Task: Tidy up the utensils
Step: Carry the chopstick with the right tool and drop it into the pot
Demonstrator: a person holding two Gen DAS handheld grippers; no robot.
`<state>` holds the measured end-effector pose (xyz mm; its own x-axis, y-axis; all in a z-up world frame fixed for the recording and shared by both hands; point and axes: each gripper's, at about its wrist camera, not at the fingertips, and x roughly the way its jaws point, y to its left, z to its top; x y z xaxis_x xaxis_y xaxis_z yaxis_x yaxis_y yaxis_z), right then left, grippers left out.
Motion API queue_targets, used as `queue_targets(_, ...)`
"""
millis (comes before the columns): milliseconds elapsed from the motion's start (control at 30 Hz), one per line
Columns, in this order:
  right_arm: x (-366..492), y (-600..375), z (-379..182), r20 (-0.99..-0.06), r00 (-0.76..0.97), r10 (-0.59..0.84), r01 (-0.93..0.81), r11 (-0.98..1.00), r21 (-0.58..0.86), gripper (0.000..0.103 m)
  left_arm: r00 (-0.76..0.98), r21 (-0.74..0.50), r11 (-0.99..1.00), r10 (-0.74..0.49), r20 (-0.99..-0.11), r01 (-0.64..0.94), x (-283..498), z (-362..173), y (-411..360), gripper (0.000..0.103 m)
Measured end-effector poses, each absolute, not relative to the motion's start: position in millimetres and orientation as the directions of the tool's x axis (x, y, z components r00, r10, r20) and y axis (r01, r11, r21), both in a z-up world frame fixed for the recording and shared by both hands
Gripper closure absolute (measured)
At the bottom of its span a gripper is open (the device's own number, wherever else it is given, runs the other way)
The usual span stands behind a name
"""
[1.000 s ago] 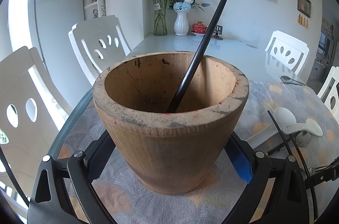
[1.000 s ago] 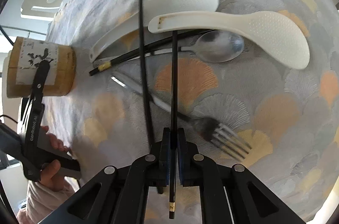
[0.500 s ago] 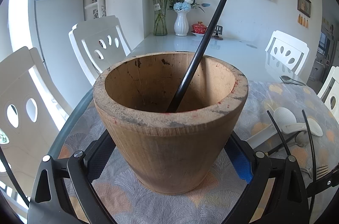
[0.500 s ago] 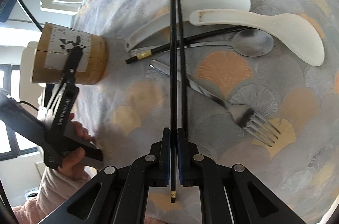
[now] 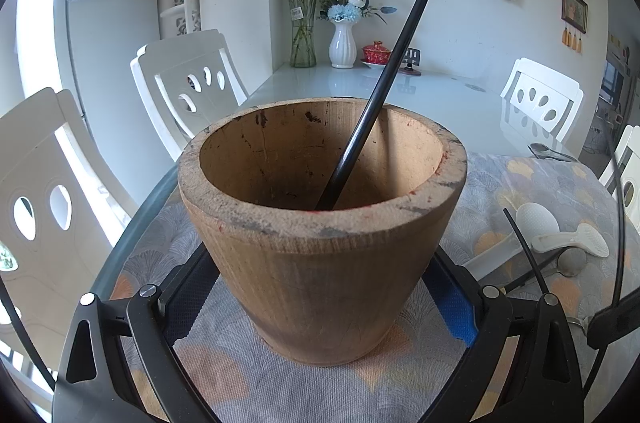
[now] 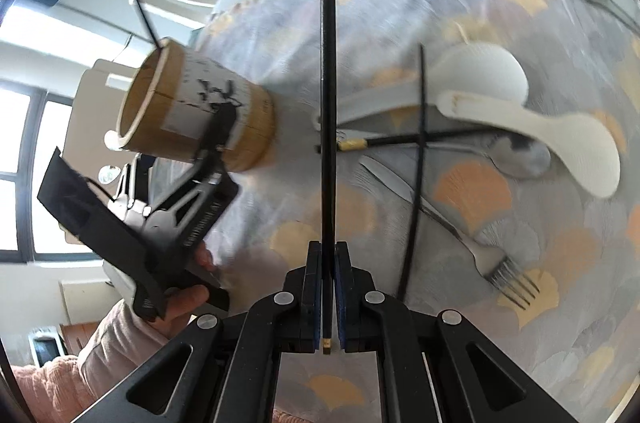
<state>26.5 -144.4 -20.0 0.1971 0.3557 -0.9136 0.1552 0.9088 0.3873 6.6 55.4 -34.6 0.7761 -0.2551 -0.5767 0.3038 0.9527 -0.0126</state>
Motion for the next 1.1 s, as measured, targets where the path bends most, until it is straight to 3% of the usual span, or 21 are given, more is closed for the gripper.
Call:
queue_targets(600, 50.3, -120.2, 65.1, -0.873, 0.342, 0.348, 0.04, 0.922, 0.384, 0.098, 0.79, -0.001, 0.95, -0.26, -0.556, 0.312, 1.4, -30.3, 56.4, 0.006)
queue_targets(1100, 69.1, -105.0, 175.0, -0.786, 0.528, 0.323, -0.082, 0.94, 0.331, 0.098, 0.787, -0.007, 0.95, -0.264, -0.558, 0.314, 2.3, -32.1, 56.4, 0.006)
